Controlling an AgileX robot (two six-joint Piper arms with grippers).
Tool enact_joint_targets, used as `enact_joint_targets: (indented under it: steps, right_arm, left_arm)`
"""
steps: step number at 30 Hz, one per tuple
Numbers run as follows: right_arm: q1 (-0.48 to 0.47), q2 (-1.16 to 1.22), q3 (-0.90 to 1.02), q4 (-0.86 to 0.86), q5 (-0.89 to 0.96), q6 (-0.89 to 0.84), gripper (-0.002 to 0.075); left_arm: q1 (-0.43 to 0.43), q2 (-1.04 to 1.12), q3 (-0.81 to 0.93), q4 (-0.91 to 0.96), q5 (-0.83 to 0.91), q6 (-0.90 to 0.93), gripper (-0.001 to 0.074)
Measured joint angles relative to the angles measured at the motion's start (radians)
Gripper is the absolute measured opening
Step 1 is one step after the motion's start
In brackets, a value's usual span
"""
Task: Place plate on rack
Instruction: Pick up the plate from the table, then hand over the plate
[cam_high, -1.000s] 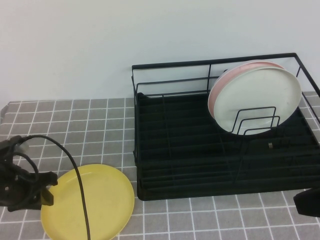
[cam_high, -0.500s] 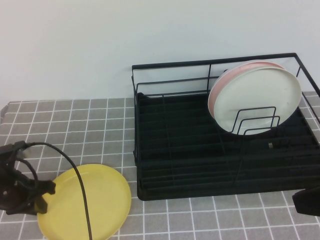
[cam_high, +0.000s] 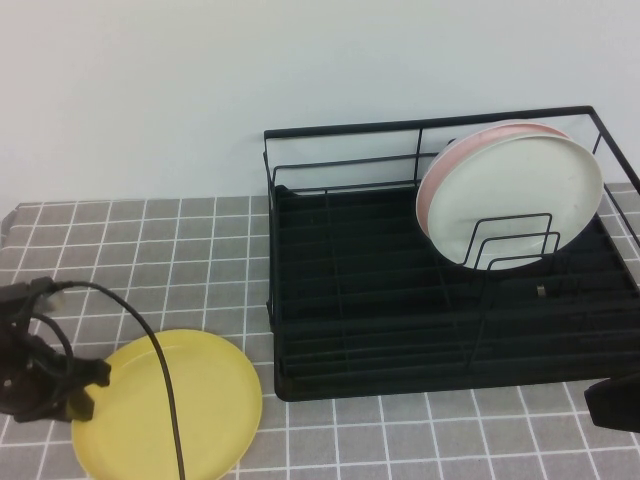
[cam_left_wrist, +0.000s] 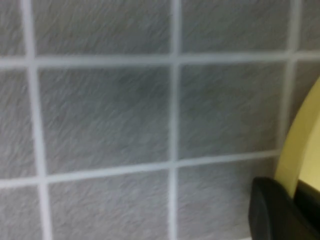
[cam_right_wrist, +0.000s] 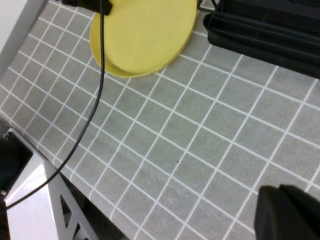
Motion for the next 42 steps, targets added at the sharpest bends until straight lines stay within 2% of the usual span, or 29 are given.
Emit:
enact_joint_targets:
  steps: [6, 18, 26, 29, 32, 36, 42]
  right_arm:
    - [0.0, 0.0, 0.0, 0.0, 0.0, 0.0, -0.0001]
    - [0.0, 0.0, 0.0, 0.002, 0.0, 0.0, -0.0001]
    - [0.0, 0.0, 0.0, 0.007, -0.002, 0.002, -0.0001]
    - [0.0, 0.0, 0.0, 0.051, -0.018, 0.041, -0.0001]
    - [0.0, 0.0, 0.0, 0.144, -0.046, 0.036, 0.0006]
    - [0.0, 0.0, 0.0, 0.276, -0.098, -0.028, 0.0079]
    - [0.0, 0.0, 0.0, 0.407, -0.187, -0.125, 0.034]
  left_arm:
    - [0.0, -0.048, 0.0, -0.092, -0.006, 0.066, 0.0001]
    - [0.0, -0.188, 0.0, -0.093, -0.008, 0.07, 0.0001]
    - [0.051, -0.379, 0.0, -0.093, -0.008, 0.071, 0.0001]
    - [0.058, -0.472, 0.0, -0.109, -0.008, 0.085, 0.0001]
    - [0.058, -0.563, 0.0, -0.211, 0.007, 0.146, 0.0001]
    - [0.058, -0.64, 0.0, -0.407, 0.093, 0.26, 0.0001]
    - [0.058, -0.676, 0.0, -0.598, 0.234, 0.339, 0.0001]
